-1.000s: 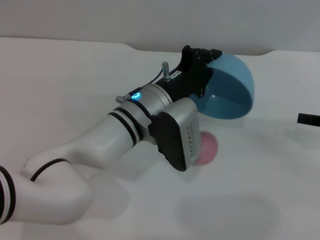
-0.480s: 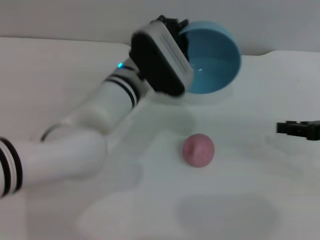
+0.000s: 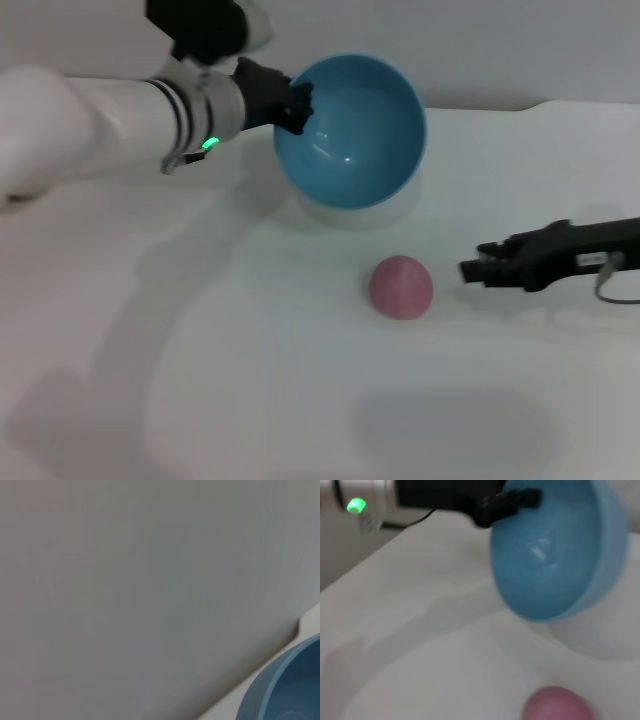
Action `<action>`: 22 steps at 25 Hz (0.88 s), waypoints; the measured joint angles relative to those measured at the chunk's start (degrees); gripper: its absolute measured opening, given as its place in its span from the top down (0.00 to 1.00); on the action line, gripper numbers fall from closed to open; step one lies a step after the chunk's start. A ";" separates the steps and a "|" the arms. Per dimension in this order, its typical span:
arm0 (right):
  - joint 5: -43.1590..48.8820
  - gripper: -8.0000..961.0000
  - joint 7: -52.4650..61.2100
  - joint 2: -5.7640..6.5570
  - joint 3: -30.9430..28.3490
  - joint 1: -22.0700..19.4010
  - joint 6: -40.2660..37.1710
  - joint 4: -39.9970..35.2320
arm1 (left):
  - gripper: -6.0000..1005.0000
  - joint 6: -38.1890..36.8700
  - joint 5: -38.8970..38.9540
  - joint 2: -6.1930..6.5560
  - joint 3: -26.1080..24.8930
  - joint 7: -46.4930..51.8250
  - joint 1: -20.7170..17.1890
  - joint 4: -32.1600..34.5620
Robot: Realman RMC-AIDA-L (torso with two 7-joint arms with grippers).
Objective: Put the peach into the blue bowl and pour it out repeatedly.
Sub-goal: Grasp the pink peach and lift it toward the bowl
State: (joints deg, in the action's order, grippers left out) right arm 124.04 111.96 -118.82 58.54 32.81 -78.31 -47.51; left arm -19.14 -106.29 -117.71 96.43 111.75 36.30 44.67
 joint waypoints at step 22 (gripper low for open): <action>-0.53 0.34 0.65 -0.31 20.54 6.67 16.88 5.93 | 0.99 -45.20 -33.62 0.28 -24.81 33.94 1.93 8.44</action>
State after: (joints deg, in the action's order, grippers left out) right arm 123.51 112.61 -119.13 79.08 39.48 -61.43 -41.58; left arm -64.34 -139.90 -117.43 71.62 145.69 38.23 53.11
